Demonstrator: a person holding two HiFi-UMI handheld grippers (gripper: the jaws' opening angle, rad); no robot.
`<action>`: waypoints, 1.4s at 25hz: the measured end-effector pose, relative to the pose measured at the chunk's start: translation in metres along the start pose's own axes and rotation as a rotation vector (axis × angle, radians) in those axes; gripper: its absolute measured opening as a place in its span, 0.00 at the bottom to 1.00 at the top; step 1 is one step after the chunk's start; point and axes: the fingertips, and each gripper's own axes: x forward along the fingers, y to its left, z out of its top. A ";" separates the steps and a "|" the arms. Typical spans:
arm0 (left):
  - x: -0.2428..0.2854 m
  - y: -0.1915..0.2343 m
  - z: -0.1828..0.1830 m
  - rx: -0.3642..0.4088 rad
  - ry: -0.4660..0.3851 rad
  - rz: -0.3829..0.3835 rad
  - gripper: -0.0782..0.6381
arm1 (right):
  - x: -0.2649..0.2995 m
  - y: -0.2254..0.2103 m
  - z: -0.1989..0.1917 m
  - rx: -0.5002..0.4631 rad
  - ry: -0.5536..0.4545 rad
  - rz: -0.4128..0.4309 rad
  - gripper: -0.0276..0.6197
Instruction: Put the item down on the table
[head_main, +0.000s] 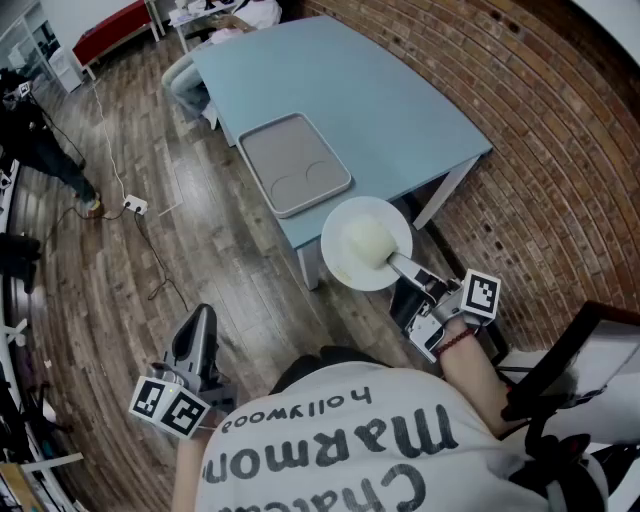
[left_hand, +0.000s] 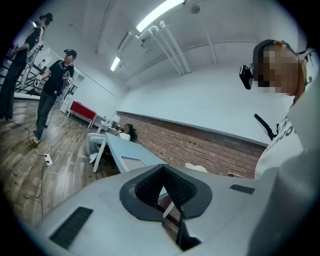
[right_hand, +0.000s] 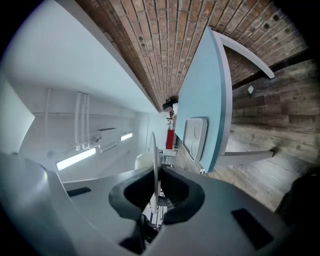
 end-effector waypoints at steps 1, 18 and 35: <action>0.000 0.000 0.000 -0.001 0.000 0.002 0.12 | 0.000 0.000 0.000 0.001 0.000 0.000 0.09; -0.003 0.004 -0.002 0.004 -0.002 0.015 0.12 | 0.007 -0.004 0.003 0.029 -0.009 0.030 0.09; -0.003 0.048 0.015 -0.005 -0.013 0.018 0.12 | 0.051 -0.019 -0.007 0.018 0.001 -0.009 0.09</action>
